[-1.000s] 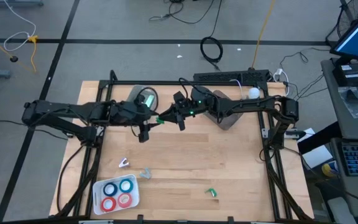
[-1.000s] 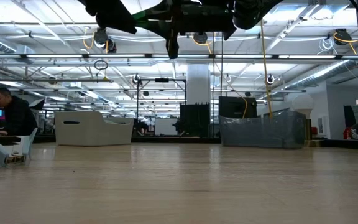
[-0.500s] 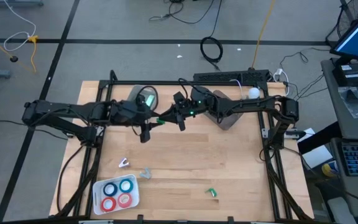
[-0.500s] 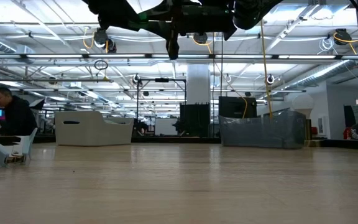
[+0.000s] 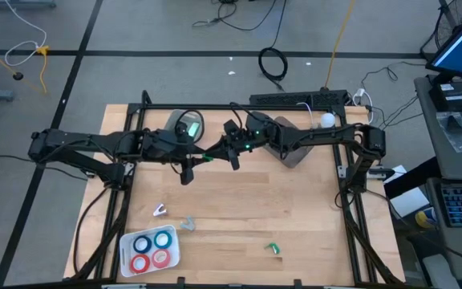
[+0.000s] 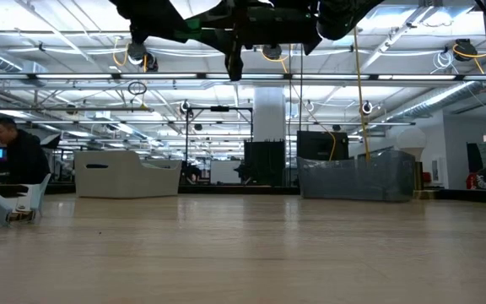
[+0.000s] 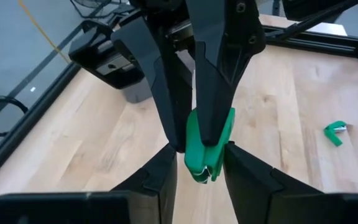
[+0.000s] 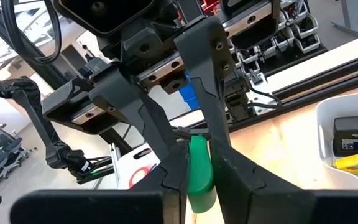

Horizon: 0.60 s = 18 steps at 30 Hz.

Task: Pick and place Stapler, Stapler remover, tape
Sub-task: Put the right green stapler into the gray bin

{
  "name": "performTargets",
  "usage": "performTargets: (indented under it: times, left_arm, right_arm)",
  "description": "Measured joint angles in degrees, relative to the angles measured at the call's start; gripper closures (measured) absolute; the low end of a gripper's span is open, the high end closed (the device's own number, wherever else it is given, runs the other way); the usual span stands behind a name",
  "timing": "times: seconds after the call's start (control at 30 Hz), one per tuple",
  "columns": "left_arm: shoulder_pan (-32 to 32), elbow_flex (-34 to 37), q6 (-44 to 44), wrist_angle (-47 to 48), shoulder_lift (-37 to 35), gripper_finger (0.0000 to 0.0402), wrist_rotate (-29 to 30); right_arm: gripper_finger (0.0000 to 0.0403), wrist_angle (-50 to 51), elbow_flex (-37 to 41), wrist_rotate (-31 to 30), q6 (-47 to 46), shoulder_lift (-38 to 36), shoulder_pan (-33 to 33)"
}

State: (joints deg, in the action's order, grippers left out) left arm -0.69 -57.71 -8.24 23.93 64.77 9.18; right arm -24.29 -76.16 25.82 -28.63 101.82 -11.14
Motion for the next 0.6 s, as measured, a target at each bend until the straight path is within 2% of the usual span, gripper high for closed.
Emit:
performTargets:
  times: [0.6]
  left_arm:
    - [-0.1, 0.0, -1.3, 2.5, 0.1, 0.0281, -0.4]
  right_arm:
    - [0.0275, -1.3, -0.1, 1.3, 0.9, 0.0, 0.0]
